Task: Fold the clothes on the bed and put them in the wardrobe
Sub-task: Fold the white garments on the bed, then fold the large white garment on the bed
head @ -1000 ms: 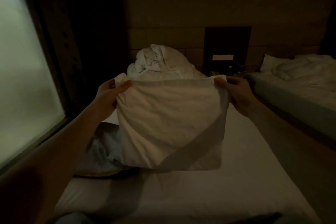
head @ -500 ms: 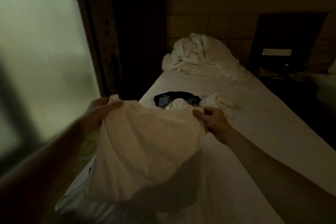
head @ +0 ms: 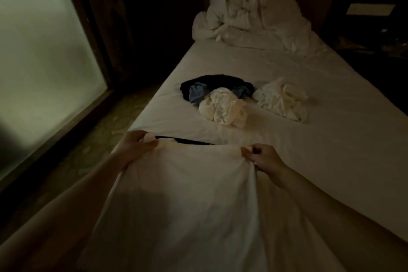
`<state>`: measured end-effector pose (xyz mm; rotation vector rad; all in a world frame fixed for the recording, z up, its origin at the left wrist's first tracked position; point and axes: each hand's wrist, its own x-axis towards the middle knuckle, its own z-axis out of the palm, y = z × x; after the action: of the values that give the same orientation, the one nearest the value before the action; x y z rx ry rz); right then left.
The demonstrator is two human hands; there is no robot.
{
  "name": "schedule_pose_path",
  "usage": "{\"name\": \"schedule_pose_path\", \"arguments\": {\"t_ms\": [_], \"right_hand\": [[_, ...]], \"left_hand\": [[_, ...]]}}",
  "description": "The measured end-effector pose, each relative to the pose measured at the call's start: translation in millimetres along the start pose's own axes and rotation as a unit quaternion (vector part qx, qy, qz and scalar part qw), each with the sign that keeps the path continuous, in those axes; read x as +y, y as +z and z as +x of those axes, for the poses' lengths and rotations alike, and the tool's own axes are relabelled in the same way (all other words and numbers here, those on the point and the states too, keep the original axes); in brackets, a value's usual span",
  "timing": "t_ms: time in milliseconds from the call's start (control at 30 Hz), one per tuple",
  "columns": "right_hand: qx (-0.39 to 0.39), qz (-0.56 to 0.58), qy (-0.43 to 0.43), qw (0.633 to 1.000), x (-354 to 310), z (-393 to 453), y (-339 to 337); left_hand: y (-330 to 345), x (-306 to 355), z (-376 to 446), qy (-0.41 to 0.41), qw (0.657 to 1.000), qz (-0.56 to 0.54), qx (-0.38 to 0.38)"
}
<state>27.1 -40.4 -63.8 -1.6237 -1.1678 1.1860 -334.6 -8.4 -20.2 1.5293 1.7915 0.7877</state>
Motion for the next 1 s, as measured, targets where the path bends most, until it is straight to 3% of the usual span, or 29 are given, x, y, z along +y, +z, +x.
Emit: {"name": "schedule_pose_path", "arguments": {"t_ms": [100,200,300,400,500,633,833,1000], "right_hand": [[-0.009,0.033,0.022,0.999,4.8,1.3,2.8],[-0.009,0.047,0.028,0.998,-1.4,-7.2,0.2],[0.015,0.041,0.022,0.999,-10.1,-24.3,-13.1],[0.064,-0.083,-0.022,0.994,-14.5,-44.7,-36.9],[0.072,-0.269,-0.041,0.960,-18.5,-70.7,-65.2],[0.084,-0.479,-0.045,0.873,-19.9,-105.8,-101.7],[0.097,-0.530,-0.057,0.841,-24.7,-120.6,-141.7],[0.086,-0.544,-0.076,0.831,-34.7,-80.3,-148.2]], "left_hand": [[0.3,-2.5,-1.0,0.024,0.999,0.024,0.007],[3.6,4.3,-8.1,0.079,0.984,0.154,0.040],[10.5,23.1,-23.4,0.149,0.934,0.313,0.082],[26.4,51.6,-45.5,0.208,0.895,0.387,0.081],[54.0,80.1,-72.4,0.239,0.883,0.399,0.061],[103.9,113.4,-107.8,0.272,0.863,0.425,0.036],[161.0,148.8,-123.7,0.299,0.859,0.414,0.036],[188.4,168.5,-95.1,0.278,0.881,0.382,0.038]]}}
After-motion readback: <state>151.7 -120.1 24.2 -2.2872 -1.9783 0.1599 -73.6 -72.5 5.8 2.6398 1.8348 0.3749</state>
